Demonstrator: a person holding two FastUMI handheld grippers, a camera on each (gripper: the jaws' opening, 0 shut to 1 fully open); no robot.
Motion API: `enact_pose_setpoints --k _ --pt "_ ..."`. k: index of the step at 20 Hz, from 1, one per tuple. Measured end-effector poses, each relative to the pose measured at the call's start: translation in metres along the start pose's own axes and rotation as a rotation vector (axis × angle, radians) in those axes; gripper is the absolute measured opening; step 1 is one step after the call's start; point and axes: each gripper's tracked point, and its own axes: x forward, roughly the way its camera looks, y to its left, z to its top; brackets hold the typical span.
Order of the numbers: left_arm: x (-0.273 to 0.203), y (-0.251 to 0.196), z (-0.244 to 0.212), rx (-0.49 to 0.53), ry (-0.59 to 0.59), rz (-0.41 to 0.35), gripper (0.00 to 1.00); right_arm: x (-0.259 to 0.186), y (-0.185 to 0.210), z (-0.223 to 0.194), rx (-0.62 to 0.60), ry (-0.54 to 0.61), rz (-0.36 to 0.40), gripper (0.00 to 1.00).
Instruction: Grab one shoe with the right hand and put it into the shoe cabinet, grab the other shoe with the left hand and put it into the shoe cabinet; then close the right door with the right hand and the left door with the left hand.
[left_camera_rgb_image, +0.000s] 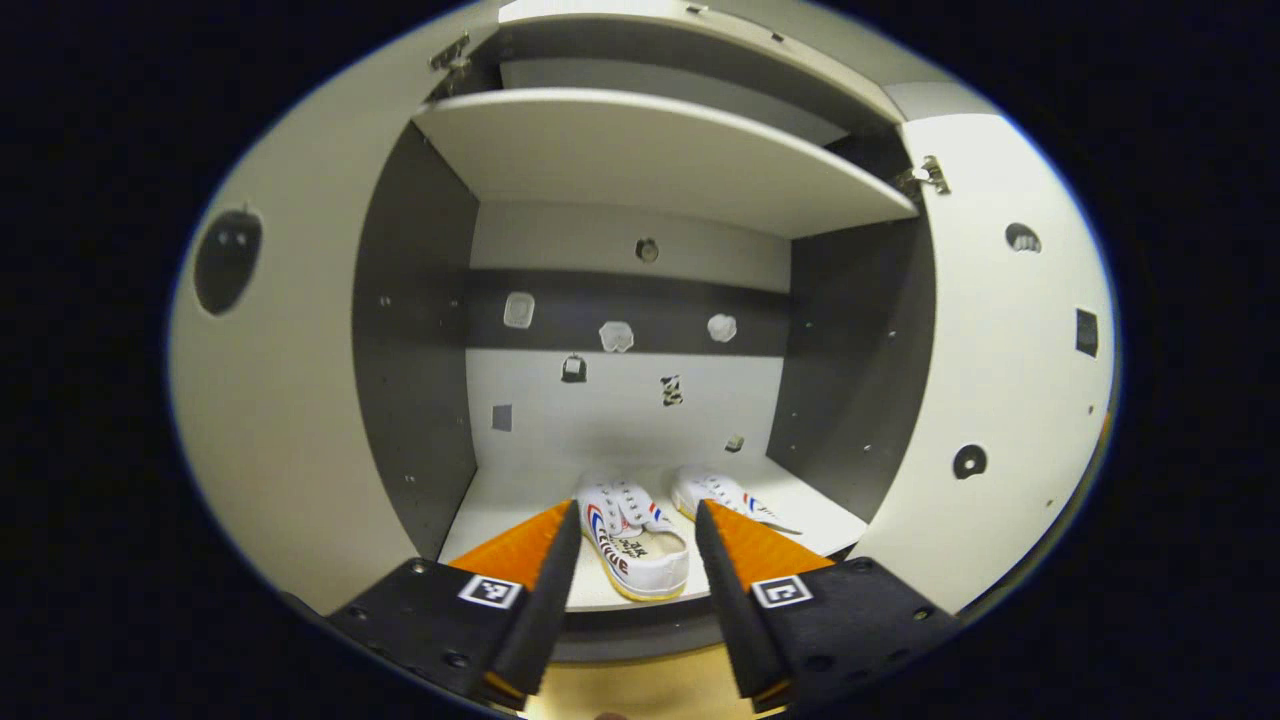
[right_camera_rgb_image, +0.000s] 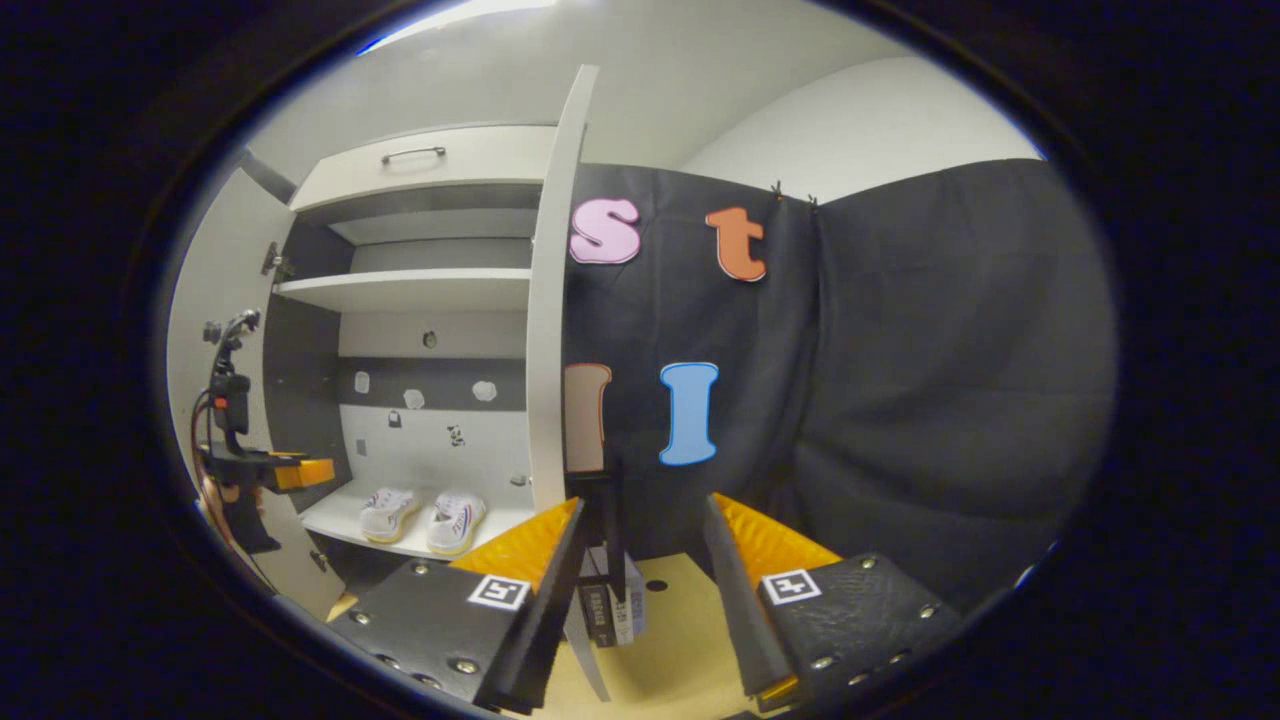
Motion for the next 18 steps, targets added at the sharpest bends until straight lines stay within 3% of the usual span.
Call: enact_pose_setpoints --k 1,3,4,5,6,7,8,9,10,12,18 --pt "-0.012 0.001 0.008 0.004 -0.015 0.010 0.82 -0.001 0.000 0.000 0.001 -0.002 0.006 0.67" --pt "-0.034 0.000 0.023 0.011 -0.044 0.031 0.99 0.000 -0.003 0.001 0.006 -0.009 0.018 0.70" --pt "-0.045 -0.002 0.029 0.011 -0.060 0.036 0.99 0.002 -0.002 0.000 0.015 -0.008 0.032 0.77" --pt "-0.056 -0.002 0.035 0.012 -0.070 0.045 0.98 0.002 -0.001 0.000 0.025 -0.006 0.047 0.74" --pt "-0.066 -0.001 0.039 0.011 -0.077 0.055 0.96 0.004 0.000 -0.001 0.036 -0.008 0.060 0.79" --pt "-0.076 -0.001 0.043 0.006 -0.084 0.059 0.96 0.005 0.001 -0.002 0.044 -0.005 0.068 0.74" --pt "-0.085 -0.003 0.045 -0.002 -0.084 0.058 1.00 0.005 0.002 -0.002 0.048 -0.004 0.073 0.79" --pt "-0.094 -0.005 0.048 -0.010 -0.088 0.054 0.96 0.005 0.004 -0.002 0.044 -0.002 0.077 0.74" --pt "-0.103 -0.006 0.050 -0.017 -0.091 0.048 0.96 0.003 0.006 -0.002 0.036 -0.002 0.078 0.79" --pt "-0.121 -0.006 0.057 -0.023 -0.103 0.049 0.96 0.001 0.012 0.000 0.014 -0.004 0.088 0.79" --pt "-0.165 0.004 0.078 -0.031 -0.164 0.077 0.96 -0.007 0.059 -0.002 0.029 0.005 0.198 0.79"
